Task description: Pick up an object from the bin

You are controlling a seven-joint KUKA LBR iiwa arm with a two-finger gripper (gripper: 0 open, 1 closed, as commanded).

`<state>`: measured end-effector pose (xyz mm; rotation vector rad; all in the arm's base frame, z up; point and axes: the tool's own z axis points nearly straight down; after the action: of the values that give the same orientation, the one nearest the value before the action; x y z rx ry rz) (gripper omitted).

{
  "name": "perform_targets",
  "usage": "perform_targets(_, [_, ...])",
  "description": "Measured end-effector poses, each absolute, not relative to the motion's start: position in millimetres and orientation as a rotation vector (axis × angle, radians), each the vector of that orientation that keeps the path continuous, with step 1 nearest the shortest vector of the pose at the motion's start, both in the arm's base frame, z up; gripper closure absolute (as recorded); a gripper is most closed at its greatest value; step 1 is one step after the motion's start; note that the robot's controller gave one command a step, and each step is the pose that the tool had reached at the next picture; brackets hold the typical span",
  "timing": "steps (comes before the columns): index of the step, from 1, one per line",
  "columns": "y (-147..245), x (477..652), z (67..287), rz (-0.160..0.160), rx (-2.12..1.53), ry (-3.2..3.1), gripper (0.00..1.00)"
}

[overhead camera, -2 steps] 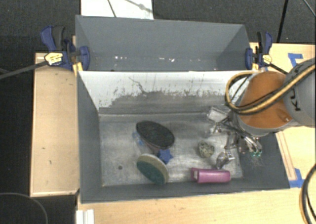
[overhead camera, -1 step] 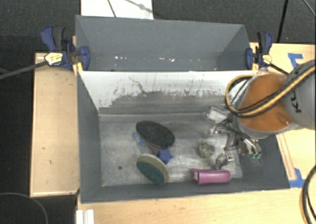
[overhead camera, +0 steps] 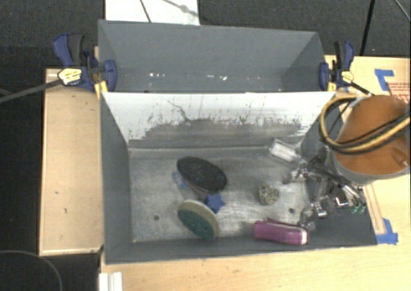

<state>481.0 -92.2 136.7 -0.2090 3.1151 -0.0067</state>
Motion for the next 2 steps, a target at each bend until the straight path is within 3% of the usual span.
perform_targets(1, [-76,492.7,88,-0.01,-0.258,3.082,0.0])
perform_targets(2, [-35,509.5,200,-0.001,-0.32,3.113,0.0])
